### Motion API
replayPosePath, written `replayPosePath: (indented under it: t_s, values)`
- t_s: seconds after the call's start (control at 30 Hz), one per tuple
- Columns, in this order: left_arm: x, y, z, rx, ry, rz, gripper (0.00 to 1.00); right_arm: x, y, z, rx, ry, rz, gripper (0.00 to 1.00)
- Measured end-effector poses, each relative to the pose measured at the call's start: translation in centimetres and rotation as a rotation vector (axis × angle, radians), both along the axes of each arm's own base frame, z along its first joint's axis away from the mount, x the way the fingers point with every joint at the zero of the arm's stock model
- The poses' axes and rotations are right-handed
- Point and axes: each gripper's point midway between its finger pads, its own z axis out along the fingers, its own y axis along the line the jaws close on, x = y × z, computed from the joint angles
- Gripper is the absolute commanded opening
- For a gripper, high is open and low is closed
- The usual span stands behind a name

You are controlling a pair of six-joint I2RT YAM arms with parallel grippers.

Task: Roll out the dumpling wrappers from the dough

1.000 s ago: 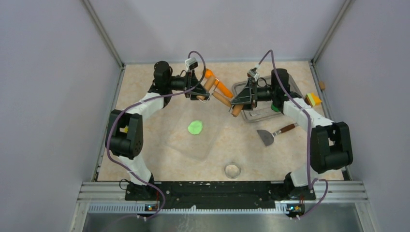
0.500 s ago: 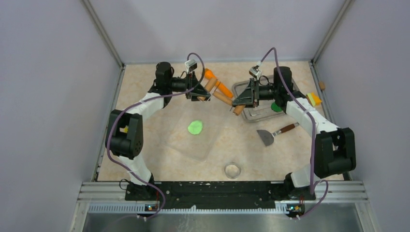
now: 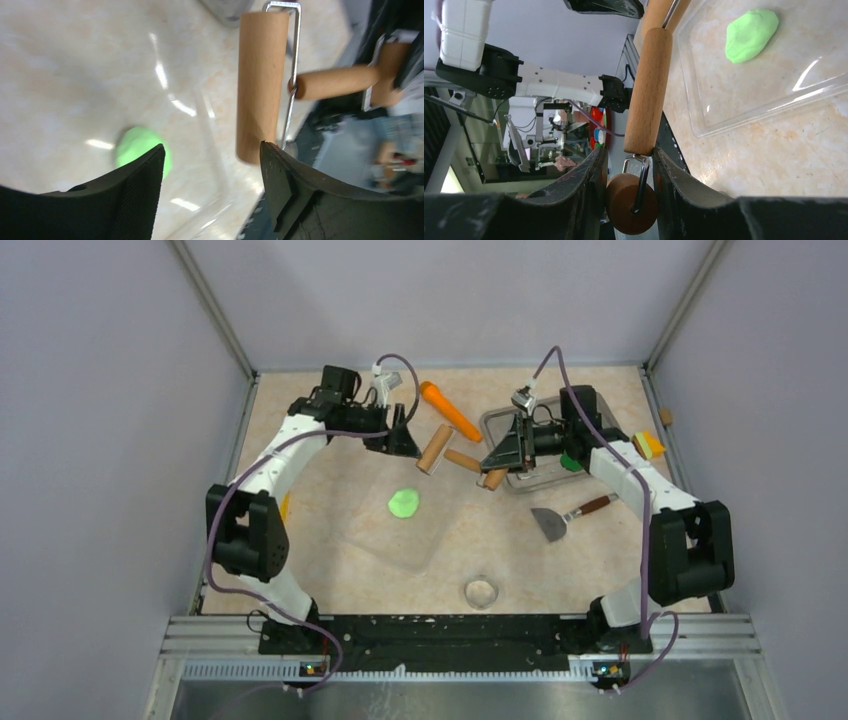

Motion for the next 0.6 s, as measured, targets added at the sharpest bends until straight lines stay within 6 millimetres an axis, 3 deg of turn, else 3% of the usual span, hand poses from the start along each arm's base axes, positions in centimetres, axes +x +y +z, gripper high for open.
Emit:
replayPosePath:
  t_s: [0.1, 0.23, 0.37, 0.43, 0.5, 0.6]
  values:
    - [-0.9, 2.6, -0.2, 0.164, -0.198, -0.037, 0.74, -0.6, -0.2, -0.7, -0.019, 0.02, 0.01, 0.0]
    - [-3.3, 4.0, 2.5, 0.258, -0.553, -0.124, 0.79, -1.0, -0.4, -1.2, -0.031, 0.037, 0.016, 0.0]
    - [-7.7, 0.4, 6.0, 0.247, -0.949, -0.337, 0.8, -1.6, -0.3, -2.0, -0.038, 0.063, 0.022, 0.0]
    - [-8.8, -1.9, 6.8, 0.23, -1.088, -0.447, 0.8, -2.1, -0.2, -2.5, -0.042, 0.081, 0.032, 0.0]
    - [-8.9, -3.7, 5.9, 0.243, -1.163, -0.547, 0.79, -2.9, 0.2, -3.0, -0.044, 0.096, 0.049, 0.0]
    - [-9.1, -5.6, 2.8, 0.264, -1.167, -0.679, 0.76, -3.9, 0.5, -3.1, -0.042, 0.111, 0.073, 0.0]
